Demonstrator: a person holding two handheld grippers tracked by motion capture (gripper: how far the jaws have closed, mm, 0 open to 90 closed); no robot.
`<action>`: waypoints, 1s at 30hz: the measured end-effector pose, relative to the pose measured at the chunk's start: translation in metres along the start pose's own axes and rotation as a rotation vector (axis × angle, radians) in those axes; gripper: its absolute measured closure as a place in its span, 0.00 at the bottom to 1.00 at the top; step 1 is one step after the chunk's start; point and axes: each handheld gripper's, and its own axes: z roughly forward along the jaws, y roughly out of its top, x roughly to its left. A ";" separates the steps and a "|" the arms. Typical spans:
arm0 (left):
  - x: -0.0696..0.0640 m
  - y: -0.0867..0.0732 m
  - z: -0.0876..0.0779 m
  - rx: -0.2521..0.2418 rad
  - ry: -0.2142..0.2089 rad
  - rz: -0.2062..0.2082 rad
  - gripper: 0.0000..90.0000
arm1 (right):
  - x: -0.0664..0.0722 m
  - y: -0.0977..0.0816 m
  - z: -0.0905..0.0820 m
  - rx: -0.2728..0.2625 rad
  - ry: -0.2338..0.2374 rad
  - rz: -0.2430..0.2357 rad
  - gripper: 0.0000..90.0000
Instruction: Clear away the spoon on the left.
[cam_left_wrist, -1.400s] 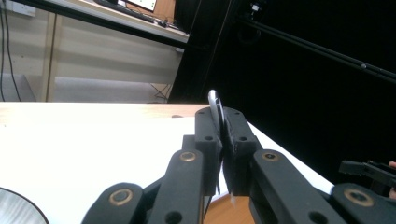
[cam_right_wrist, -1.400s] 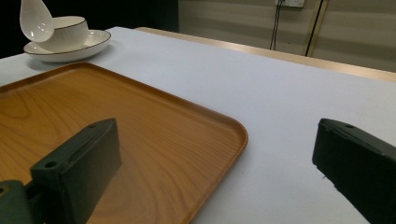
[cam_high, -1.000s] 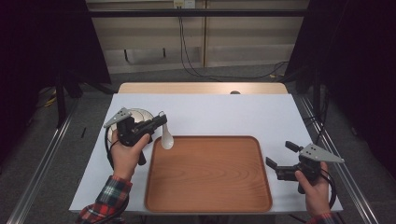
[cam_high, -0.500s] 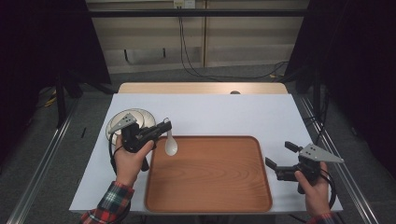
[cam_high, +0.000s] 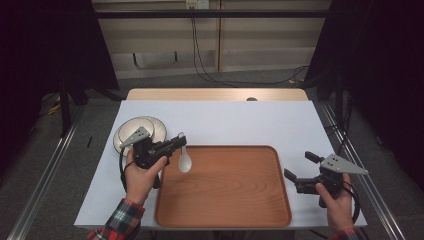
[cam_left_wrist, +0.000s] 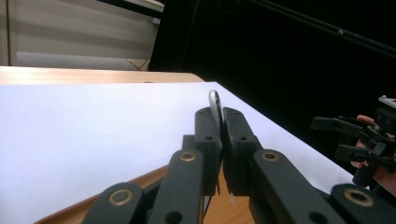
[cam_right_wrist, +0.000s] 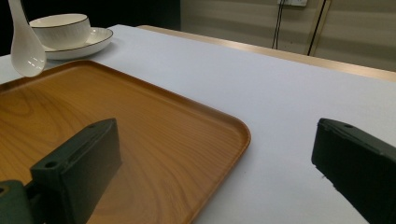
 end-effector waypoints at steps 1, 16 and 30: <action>0.000 -0.001 0.000 0.000 -0.004 -0.002 0.95 | 0.000 0.000 0.000 0.000 -0.001 0.000 0.01; -0.008 -0.009 -0.001 0.012 -0.030 -0.002 0.95 | 0.000 0.000 0.000 0.005 0.002 -0.004 0.01; -0.011 -0.014 -0.003 0.015 -0.036 -0.003 0.95 | 0.001 0.000 0.001 0.009 0.003 -0.003 0.01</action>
